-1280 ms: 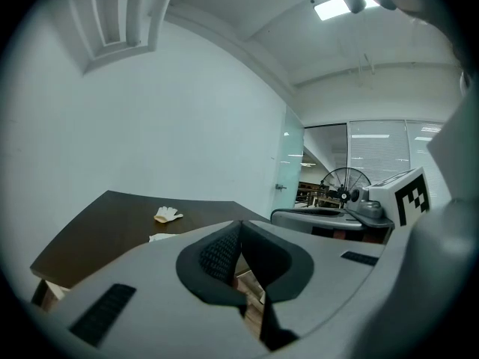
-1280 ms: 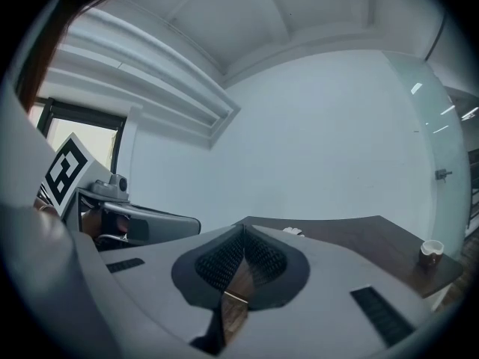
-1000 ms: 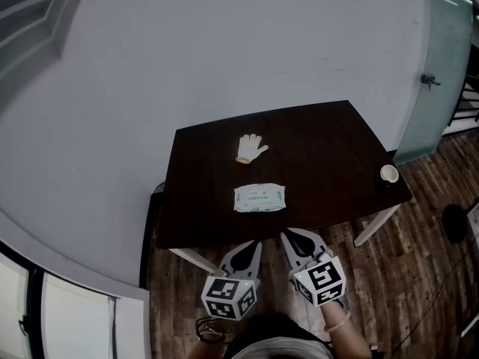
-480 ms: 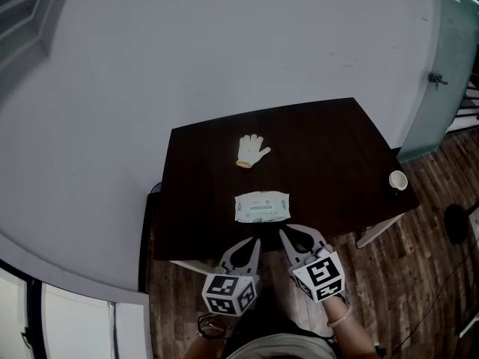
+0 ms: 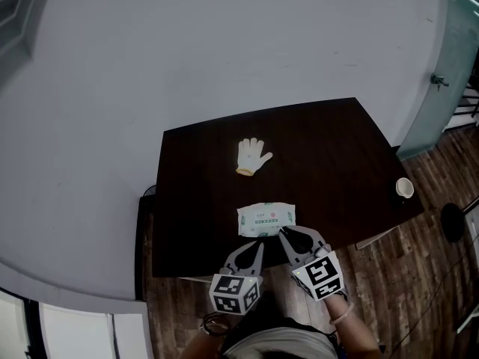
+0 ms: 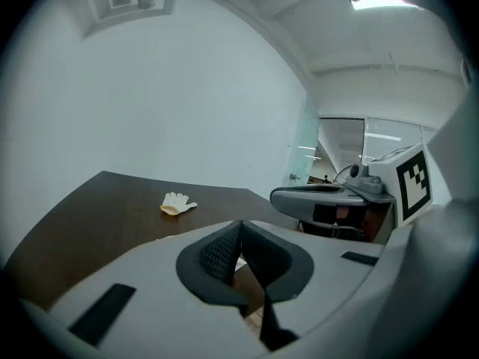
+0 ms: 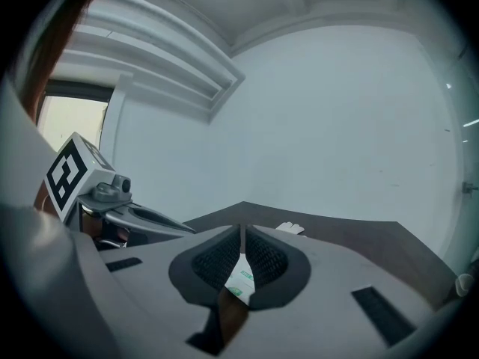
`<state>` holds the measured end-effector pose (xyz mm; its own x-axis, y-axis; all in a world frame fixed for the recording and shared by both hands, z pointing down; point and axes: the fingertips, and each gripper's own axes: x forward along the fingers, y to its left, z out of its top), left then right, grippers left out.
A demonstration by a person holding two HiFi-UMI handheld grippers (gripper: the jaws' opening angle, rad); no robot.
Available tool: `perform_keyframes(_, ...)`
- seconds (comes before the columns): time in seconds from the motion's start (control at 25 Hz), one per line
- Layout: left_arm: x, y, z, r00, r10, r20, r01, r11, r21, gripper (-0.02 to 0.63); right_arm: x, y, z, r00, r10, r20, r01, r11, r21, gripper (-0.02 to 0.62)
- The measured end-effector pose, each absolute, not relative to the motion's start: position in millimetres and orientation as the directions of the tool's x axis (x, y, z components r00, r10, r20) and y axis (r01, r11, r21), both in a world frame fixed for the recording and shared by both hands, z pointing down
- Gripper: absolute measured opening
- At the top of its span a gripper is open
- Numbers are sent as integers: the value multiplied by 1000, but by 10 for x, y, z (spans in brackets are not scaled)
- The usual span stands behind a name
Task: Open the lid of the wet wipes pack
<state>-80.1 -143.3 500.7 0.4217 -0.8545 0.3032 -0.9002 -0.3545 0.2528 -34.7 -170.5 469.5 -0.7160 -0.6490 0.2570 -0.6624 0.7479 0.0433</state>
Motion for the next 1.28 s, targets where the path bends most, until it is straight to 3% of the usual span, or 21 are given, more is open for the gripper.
perform_keyframes(0.6, -1109, -1979, 5511, 463, -805, 370, -882, -380, 277, 18, -805, -2207, 5113, -693, -615, 376, -619, 775, 127, 49)
perform_keyframes(1.28, -1196, -2414, 6067, 400, -787, 469, -910, -277, 309, 18, -1010, -2559, 5828, -705, -436, 560, -357, 899, 252, 75)
